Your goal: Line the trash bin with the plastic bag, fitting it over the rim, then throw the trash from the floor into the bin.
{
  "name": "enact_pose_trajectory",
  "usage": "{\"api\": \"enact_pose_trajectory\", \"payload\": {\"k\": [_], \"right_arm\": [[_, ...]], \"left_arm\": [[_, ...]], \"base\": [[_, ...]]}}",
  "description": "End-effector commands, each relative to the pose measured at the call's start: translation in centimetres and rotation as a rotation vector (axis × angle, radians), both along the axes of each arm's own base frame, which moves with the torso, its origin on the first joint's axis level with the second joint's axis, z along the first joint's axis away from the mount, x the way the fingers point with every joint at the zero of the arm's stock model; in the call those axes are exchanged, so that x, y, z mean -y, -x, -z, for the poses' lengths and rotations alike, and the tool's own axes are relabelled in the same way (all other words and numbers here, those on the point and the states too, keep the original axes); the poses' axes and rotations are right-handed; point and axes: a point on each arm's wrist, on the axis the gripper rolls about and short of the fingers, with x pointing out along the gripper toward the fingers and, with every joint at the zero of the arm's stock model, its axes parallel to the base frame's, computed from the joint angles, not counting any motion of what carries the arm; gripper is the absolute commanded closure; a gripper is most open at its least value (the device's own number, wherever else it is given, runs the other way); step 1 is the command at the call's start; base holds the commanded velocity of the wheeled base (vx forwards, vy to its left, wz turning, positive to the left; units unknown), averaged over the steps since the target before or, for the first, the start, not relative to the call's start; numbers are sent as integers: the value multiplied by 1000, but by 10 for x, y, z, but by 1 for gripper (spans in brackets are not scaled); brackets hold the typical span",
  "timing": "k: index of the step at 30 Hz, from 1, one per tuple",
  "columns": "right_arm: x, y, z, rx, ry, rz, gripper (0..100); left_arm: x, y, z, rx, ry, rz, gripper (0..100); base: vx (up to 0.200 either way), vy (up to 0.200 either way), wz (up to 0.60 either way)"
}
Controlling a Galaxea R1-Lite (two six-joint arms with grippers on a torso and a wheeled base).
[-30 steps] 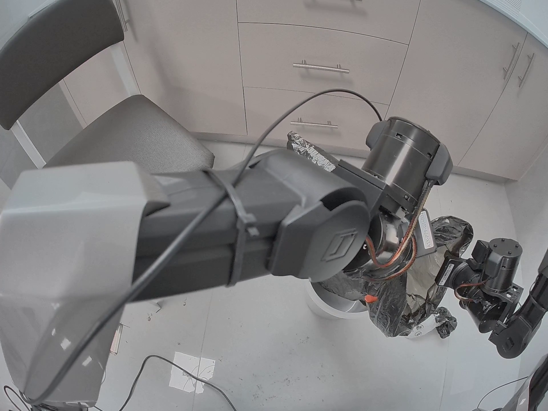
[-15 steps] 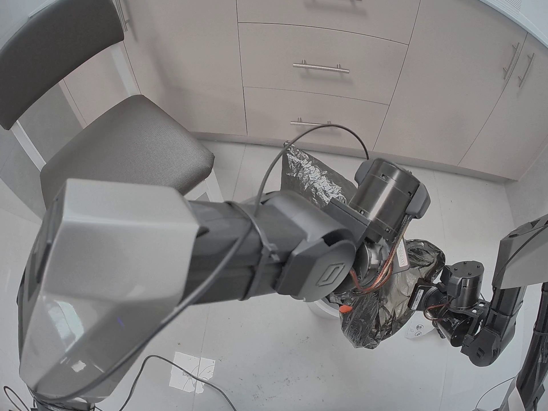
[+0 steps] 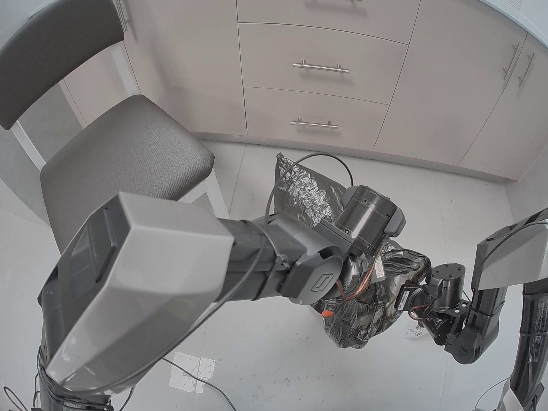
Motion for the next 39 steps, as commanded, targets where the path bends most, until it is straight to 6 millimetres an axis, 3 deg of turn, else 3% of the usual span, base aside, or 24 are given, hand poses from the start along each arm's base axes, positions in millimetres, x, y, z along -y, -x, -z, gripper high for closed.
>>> {"api": "enact_pose_trajectory", "payload": {"k": [1, 12, 22, 30, 31, 36, 39], "right_arm": [[2, -8, 6, 12, -5, 16, 100], [13, -33, 6, 62, -3, 34, 100], [29, -40, 24, 15, 32, 71, 100], [29, -40, 26, 6, 34, 64, 100], [29, -40, 27, 5, 33, 64, 0], [32, -37, 23, 1, 12, 46, 0], [33, -28, 9, 11, -7, 10, 0]], "left_arm": [[-3, -7, 5, 14, -22, -11, 100], [-1, -22, 15, 172, -117, -60, 100], [4, -20, 18, 180, -105, -52, 100], [8, -14, 15, 185, -97, -40, 100], [8, -13, 15, 185, -95, -39, 100], [9, -12, 15, 184, -93, -38, 100], [9, -11, 14, 184, -91, -38, 100]], "base": [[0, 0, 0], [0, 0, 0], [0, 0, 0], [0, 0, 0], [0, 0, 0], [0, 0, 0], [0, 0, 0]]}}
